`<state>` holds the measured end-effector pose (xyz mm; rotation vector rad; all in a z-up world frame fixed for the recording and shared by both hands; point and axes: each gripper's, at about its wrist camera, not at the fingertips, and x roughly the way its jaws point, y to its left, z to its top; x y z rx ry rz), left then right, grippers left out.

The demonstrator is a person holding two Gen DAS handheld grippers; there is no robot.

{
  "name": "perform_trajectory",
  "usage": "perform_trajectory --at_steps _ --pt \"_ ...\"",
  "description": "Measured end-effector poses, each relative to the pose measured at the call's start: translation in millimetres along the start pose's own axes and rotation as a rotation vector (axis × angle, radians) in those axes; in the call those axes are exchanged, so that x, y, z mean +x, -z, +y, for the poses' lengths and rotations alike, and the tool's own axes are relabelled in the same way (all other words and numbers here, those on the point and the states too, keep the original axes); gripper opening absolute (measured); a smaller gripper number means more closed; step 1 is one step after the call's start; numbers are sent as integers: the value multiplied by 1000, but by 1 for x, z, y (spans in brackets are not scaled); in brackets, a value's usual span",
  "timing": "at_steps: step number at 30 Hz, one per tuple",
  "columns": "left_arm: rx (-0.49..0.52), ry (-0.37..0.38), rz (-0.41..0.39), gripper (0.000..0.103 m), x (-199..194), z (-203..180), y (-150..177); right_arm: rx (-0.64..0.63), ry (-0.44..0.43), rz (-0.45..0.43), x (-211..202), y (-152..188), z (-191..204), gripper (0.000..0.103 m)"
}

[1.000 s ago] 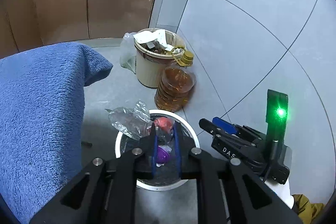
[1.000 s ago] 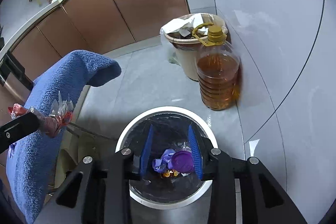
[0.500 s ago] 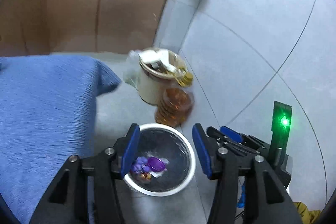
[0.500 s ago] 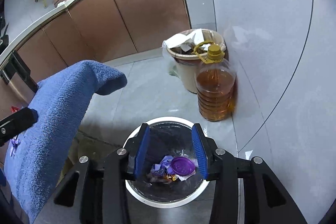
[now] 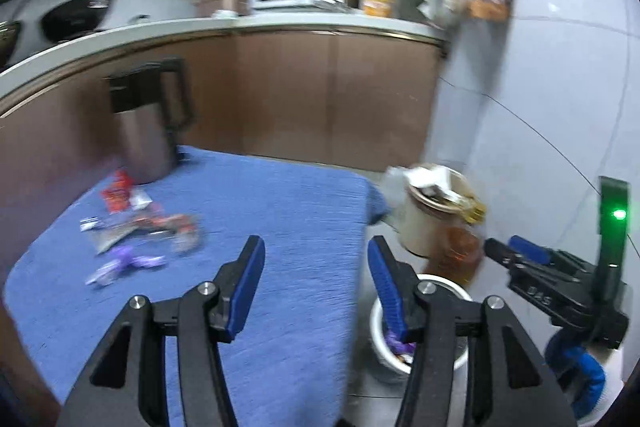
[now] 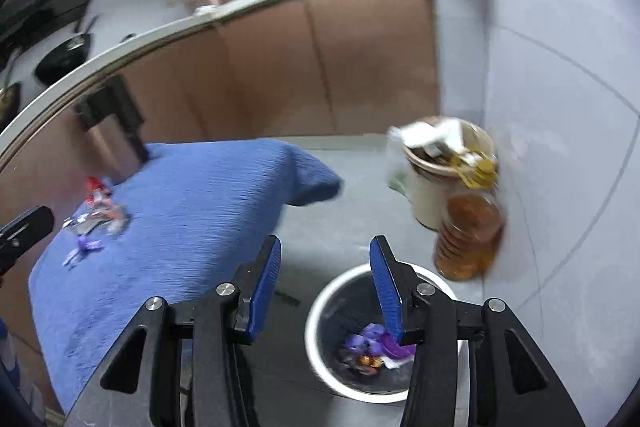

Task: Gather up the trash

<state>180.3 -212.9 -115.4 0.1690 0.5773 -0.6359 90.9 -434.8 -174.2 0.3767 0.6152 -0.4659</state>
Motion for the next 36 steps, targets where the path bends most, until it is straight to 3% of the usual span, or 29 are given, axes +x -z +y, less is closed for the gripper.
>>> perform_trajectory --at_steps 5,11,18,27,30,36 --pt "-52 -170 -73 55 -49 33 13 -101 -94 -57 -35 -4 55 50" --pt "-96 -285 -143 64 -108 55 35 -193 -214 -138 -79 2 112 60" --pt "-119 -364 -192 67 -149 65 58 -274 -307 -148 -102 22 152 64" --pt "-182 -448 -280 67 -191 80 75 -286 -333 -204 -127 25 159 74" --pt "-194 -470 -313 67 -204 84 80 -284 -329 -237 -138 25 160 87" --pt "-204 -482 -309 70 -220 91 89 -293 -331 -283 -155 26 163 97"
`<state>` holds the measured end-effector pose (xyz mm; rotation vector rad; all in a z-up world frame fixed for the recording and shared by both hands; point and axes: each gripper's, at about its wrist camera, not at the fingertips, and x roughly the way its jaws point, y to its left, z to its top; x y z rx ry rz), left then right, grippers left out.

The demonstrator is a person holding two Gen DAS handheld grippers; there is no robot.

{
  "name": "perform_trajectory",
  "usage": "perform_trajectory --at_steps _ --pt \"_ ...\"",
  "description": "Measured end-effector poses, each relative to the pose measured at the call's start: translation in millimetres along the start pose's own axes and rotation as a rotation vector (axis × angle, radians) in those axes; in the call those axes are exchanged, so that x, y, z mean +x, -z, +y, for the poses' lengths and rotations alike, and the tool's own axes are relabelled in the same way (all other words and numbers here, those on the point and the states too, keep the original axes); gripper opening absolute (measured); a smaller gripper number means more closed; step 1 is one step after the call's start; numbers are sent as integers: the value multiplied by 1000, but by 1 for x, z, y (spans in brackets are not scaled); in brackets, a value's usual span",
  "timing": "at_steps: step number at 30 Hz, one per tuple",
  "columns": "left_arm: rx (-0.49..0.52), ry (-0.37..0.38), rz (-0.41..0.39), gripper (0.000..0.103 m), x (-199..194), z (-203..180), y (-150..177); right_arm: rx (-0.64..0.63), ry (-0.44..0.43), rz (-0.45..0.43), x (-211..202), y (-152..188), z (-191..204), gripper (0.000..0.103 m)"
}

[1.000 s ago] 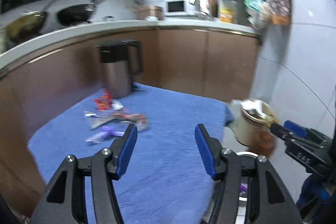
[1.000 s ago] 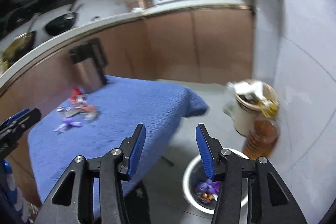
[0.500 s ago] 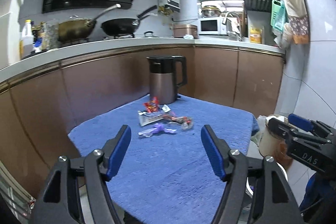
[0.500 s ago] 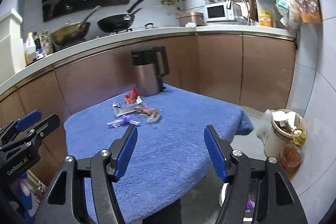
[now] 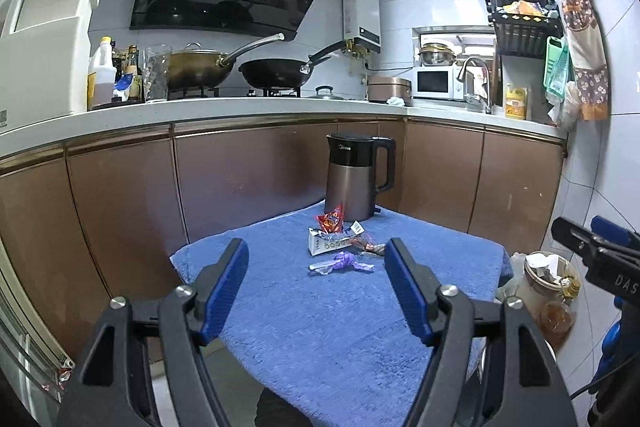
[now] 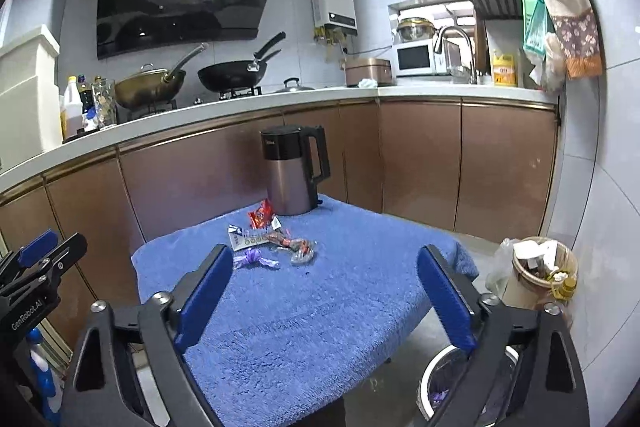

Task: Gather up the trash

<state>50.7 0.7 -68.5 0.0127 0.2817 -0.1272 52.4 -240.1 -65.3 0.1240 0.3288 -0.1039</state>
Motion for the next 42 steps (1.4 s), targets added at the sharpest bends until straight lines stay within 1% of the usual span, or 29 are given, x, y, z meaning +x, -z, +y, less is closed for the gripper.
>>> perform_trajectory --at_steps 3,9,14,19,23,34,42 --pt "5 -33 -20 71 -10 5 1 -18 -2 -16 -7 -3 3 103" --pt "-12 -62 -55 75 -27 15 -1 -56 -14 -74 -24 -9 15 103" --pt "-34 -81 -80 76 -39 26 -4 -78 -31 -149 -42 -13 23 103" --pt "-72 -115 -116 79 -51 38 -8 -103 -53 -220 -56 -17 32 103" --pt "-94 -124 -135 79 -61 44 -10 -110 -65 -234 -60 -18 37 103" --pt "-119 -136 -182 81 -77 47 -11 -118 -84 -237 -67 -16 46 103" --pt "-138 -129 -171 81 -75 51 -11 -116 -89 -222 -64 -13 47 103"
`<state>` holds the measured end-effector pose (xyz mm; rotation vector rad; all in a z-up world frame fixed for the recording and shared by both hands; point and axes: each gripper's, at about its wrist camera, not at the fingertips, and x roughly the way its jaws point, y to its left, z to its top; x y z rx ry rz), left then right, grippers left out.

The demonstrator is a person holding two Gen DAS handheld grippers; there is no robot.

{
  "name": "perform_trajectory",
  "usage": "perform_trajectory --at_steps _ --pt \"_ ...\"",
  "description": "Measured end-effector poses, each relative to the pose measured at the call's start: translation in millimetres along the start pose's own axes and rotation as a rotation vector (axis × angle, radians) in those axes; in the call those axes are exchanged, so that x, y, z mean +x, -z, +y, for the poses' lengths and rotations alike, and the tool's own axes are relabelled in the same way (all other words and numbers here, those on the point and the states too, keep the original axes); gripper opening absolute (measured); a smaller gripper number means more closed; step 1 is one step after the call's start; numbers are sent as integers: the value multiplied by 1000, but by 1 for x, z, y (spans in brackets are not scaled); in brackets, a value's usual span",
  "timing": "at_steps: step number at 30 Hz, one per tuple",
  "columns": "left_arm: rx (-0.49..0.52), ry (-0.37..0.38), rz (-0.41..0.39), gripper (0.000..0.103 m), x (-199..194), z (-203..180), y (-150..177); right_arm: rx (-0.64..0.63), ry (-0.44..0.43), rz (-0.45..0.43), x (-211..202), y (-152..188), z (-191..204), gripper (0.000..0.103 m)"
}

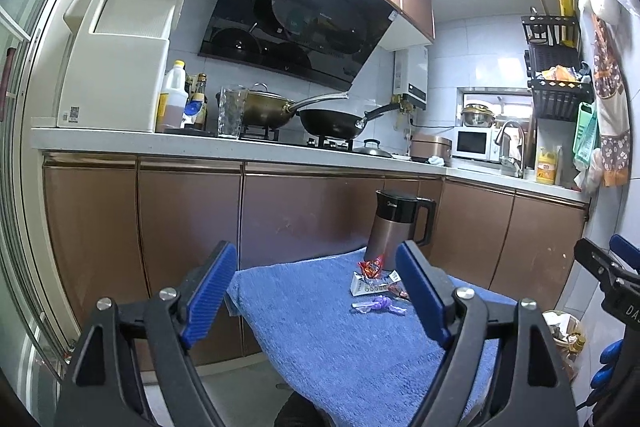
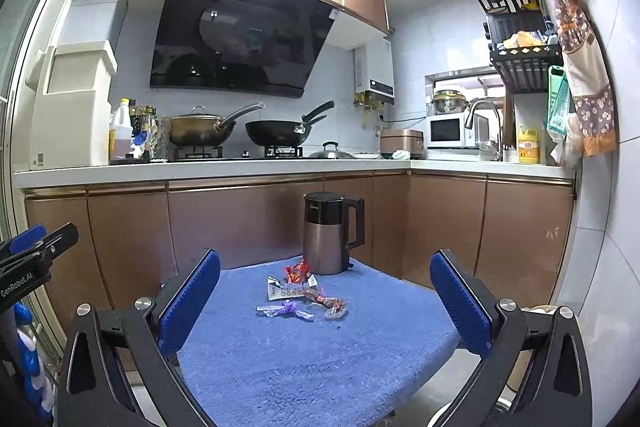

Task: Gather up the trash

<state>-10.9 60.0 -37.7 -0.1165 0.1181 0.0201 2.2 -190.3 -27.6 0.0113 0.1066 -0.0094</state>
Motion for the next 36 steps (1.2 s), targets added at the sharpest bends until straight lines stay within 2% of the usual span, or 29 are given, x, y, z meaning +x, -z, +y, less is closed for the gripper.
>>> perform_trajectory --at_steps 26,36 --pt "-48 0 12 81 0 10 2 -3 12 33 2 5 -6 103" --pt "-23 9 91 81 21 6 17 10 29 102 20 20 -15 103"
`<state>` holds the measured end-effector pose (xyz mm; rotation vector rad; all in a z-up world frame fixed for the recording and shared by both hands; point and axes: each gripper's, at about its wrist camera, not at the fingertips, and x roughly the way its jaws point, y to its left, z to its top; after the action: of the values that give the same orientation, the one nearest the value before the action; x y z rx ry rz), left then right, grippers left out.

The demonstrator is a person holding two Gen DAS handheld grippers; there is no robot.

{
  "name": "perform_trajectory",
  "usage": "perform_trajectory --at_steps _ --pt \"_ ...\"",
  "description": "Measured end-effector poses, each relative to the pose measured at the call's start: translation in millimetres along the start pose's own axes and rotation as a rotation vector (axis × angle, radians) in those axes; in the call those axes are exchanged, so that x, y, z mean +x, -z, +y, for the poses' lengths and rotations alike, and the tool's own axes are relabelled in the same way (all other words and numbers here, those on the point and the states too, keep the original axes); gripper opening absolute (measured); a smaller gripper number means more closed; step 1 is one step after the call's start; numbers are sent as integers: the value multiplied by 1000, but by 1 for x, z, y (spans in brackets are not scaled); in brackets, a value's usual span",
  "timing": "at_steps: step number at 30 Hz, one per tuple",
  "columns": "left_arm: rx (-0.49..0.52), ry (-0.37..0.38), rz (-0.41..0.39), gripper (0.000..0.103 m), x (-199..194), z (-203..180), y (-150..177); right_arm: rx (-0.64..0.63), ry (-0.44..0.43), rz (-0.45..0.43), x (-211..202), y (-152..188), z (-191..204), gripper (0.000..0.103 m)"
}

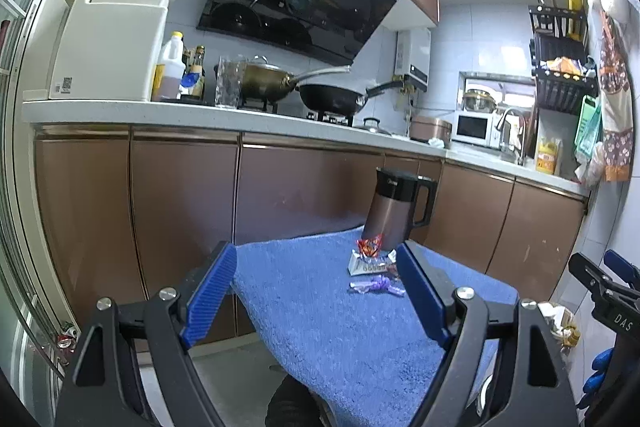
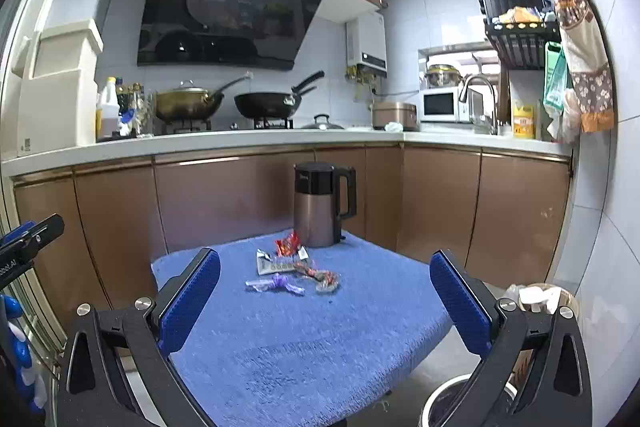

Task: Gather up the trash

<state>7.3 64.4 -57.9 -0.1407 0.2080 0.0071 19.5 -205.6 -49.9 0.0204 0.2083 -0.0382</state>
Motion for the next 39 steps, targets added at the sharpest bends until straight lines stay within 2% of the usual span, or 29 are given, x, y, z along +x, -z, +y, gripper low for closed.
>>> perform_trajectory --at_steps 7,12,14,21,28,32,39 --pt "24 -18 123 81 38 4 20 30 26 70 26 14 -14 103" --pt "33 -19 219 81 72 8 40 65 32 166 56 31 -28 103" --pt "37 18 276 81 90 6 48 82 35 207 71 39 -35 103" --pt "99 122 402 81 137 -15 68 130 34 324 117 59 -55 103" --pt "154 236 546 81 208 -40 80 130 17 452 180 82 -65 103" --pt "186 286 587 81 253 -52 78 118 -11 508 217 92 -67 101" --pt "269 351 612 81 335 -79 76 127 -109 574 297 94 -66 90"
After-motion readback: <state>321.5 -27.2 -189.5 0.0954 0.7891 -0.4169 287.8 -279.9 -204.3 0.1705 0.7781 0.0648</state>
